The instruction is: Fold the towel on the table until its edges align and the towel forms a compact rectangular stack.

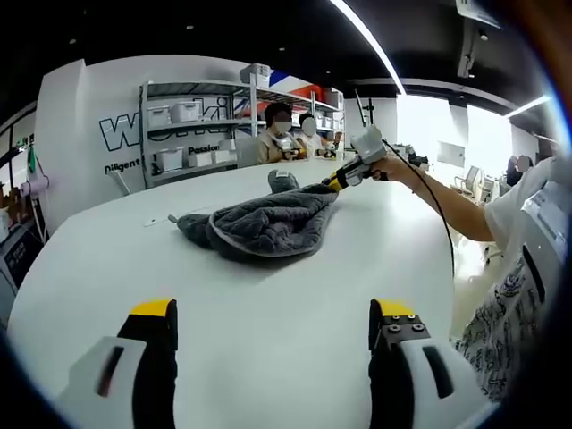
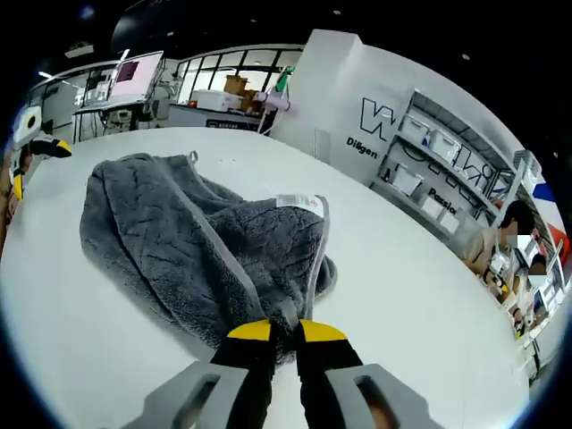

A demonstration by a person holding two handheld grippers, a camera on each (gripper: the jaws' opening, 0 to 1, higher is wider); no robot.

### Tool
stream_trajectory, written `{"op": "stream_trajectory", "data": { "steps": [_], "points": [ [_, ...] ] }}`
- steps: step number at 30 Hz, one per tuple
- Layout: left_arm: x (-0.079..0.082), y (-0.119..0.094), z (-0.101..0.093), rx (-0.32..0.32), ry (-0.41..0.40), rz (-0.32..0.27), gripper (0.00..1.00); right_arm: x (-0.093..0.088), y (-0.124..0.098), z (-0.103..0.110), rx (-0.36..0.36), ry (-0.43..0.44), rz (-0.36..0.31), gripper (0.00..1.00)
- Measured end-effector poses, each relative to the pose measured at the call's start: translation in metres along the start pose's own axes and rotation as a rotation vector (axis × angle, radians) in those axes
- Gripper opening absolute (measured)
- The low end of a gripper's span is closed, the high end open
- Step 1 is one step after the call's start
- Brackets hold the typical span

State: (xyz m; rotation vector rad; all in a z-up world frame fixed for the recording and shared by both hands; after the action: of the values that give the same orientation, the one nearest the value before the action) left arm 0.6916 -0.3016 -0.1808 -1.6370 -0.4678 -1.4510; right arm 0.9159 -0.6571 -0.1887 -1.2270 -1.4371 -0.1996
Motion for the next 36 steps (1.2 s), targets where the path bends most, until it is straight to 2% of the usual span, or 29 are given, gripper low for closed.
{"op": "stream_trajectory", "data": {
  "steps": [2, 7, 8, 10, 12, 16, 18, 21, 29, 36],
  "points": [
    [0.002, 0.0, 0.0, 0.003, 0.006, -0.003, 0.93, 0.009, -0.007, -0.001, 0.0, 0.014, -0.043, 0.09],
    [0.001, 0.0, -0.003, -0.006, 0.007, -0.002, 0.93, 0.02, -0.03, 0.003, 0.016, 0.002, -0.086, 0.09],
    [0.001, 0.001, -0.005, -0.011, 0.01, 0.0, 0.93, 0.017, -0.031, 0.008, 0.034, 0.0, -0.082, 0.1],
    [-0.001, 0.001, -0.005, -0.013, 0.011, 0.004, 0.93, 0.005, -0.03, 0.017, 0.068, -0.024, -0.03, 0.1],
    [-0.002, 0.003, -0.005, -0.013, 0.009, 0.008, 0.93, -0.018, -0.021, 0.026, 0.086, -0.047, 0.053, 0.11],
    [-0.004, 0.005, -0.005, -0.014, 0.003, 0.013, 0.93, -0.031, -0.011, 0.029, 0.075, -0.037, 0.068, 0.11],
    [-0.004, 0.005, -0.006, -0.019, 0.006, 0.015, 0.93, -0.03, -0.012, 0.031, 0.077, -0.029, 0.062, 0.14],
    [-0.002, 0.005, -0.006, -0.02, 0.006, 0.012, 0.94, -0.022, -0.017, 0.029, 0.062, -0.008, 0.033, 0.26],
    [0.0, 0.005, -0.006, -0.018, 0.008, 0.002, 0.94, -0.005, -0.04, 0.018, -0.009, 0.035, -0.044, 0.39],
    [-0.001, 0.005, -0.005, -0.011, 0.006, 0.007, 0.94, 0.01, -0.064, 0.03, -0.015, 0.061, -0.126, 0.53]
  ]
}}
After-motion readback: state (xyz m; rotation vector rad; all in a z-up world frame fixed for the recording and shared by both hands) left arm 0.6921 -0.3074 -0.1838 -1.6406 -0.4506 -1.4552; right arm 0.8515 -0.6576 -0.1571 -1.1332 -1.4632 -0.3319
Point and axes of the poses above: the point that each gripper's makers call its tool centre point, and the gripper's own axes: y roughly forward along the fingers, z roughly to its left, x roughly out of its top, the point moved 2 cm from there along -y, roughly backward along the fingers, and after that the axes turned 1 degree about y, right-handed, at the moved point
